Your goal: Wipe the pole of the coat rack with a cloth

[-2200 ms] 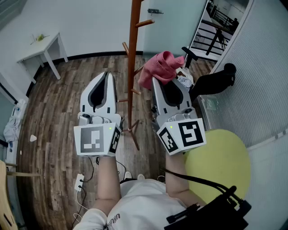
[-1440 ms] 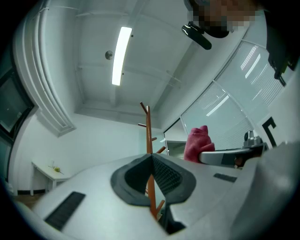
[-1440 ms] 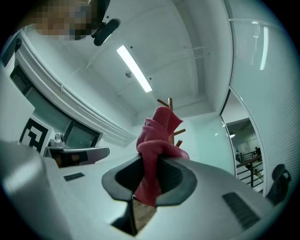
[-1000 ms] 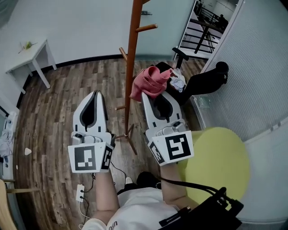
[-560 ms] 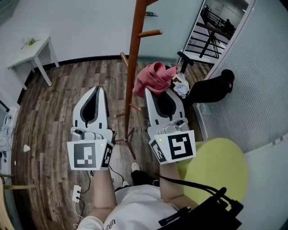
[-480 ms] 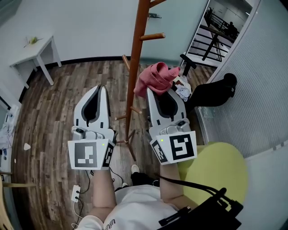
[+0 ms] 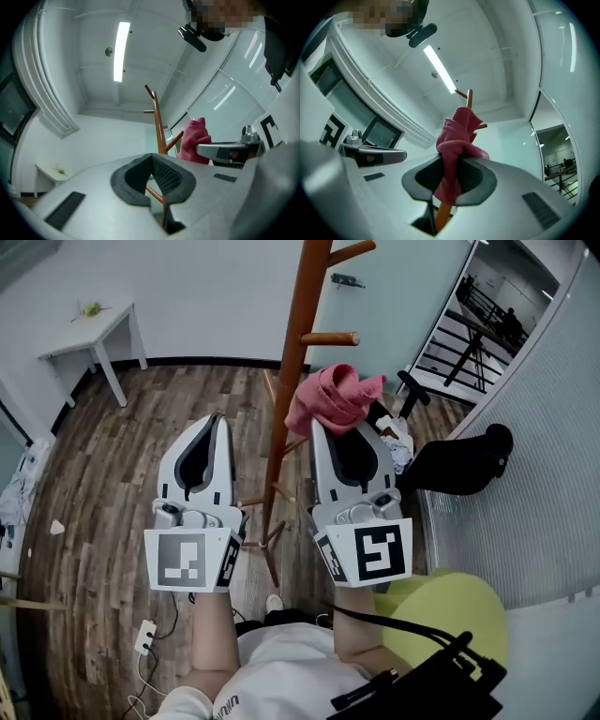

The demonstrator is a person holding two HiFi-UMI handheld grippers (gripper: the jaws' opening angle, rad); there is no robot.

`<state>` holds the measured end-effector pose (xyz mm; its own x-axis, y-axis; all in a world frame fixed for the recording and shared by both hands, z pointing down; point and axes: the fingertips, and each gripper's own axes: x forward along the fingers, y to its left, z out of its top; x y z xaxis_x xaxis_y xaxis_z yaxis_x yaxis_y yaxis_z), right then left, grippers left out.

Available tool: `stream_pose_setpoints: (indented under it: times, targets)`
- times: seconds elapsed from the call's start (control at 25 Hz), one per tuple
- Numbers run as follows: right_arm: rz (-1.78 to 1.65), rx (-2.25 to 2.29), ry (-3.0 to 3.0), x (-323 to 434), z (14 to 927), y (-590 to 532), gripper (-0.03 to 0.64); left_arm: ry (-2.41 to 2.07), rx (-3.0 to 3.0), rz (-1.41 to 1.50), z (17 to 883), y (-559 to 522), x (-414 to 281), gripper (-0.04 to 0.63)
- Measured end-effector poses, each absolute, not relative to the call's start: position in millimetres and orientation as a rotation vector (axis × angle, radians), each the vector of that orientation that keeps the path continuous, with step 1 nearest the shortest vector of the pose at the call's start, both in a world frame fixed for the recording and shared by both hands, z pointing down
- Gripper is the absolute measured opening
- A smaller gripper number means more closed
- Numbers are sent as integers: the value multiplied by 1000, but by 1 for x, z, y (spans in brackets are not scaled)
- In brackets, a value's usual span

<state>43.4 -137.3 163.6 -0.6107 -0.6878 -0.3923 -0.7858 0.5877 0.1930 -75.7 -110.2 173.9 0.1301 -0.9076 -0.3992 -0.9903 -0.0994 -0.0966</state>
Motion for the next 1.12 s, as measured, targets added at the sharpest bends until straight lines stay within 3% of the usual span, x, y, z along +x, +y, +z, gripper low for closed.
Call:
stream_pose_setpoints:
  times: [1.12]
  targets:
    - [619,-1384,2440,17,158,-179,78,1708,-2167,333,171,-159,-94,11]
